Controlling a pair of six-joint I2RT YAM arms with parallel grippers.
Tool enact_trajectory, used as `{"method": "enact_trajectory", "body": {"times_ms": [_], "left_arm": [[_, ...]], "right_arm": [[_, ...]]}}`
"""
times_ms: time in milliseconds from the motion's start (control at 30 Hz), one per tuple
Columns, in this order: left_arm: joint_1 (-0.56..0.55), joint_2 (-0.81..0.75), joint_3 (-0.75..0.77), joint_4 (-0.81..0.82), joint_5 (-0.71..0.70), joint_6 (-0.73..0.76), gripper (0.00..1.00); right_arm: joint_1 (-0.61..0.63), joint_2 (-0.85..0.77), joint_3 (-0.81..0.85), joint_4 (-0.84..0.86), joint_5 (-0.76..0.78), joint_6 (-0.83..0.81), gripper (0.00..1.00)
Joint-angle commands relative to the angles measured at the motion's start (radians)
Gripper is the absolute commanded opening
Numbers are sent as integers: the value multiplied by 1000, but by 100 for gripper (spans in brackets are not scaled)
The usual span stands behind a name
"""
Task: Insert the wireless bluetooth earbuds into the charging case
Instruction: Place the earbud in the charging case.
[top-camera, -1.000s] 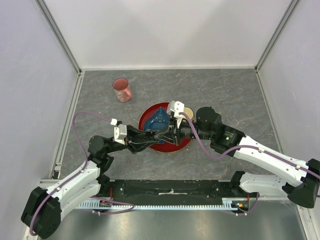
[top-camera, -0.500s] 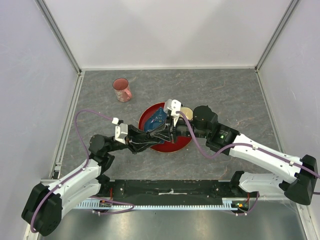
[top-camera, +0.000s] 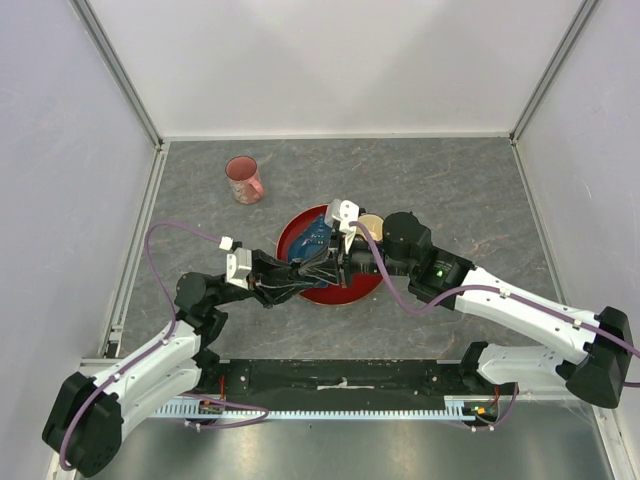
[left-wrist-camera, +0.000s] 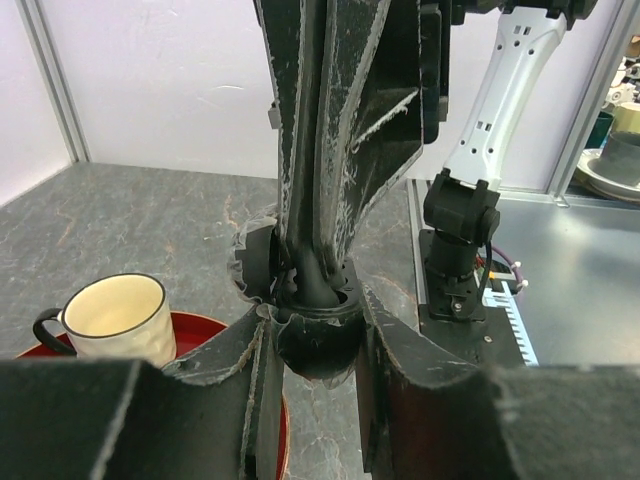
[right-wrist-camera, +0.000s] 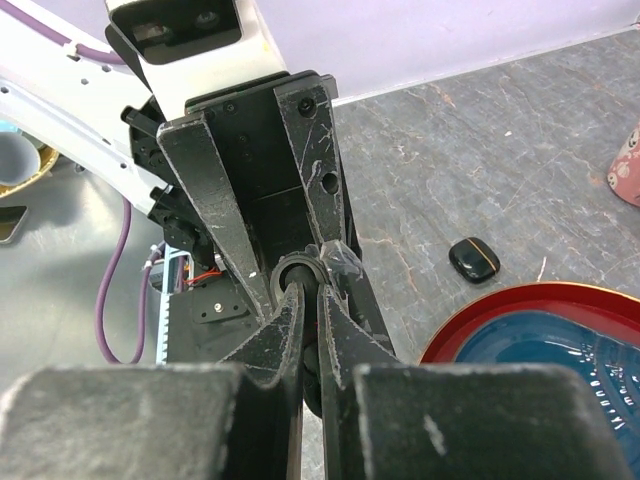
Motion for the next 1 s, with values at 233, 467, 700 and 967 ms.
{"method": "enact_trajectory", "body": {"times_ms": [233, 467, 700, 967], "left_arm": [[-5, -27, 14, 89, -38, 4, 2], [-3, -42, 4, 95, -86, 15, 2], [-3, -79, -19, 84, -153, 46, 2], [-5, -51, -7, 80, -124, 44, 2]], "right_arm": [[4, 7, -29, -35, -4, -2, 0], [3, 32, -29, -62, 30, 4, 13], [3, -12, -62, -57, 62, 6, 21], [3, -46, -58, 6, 94, 26, 33]]}}
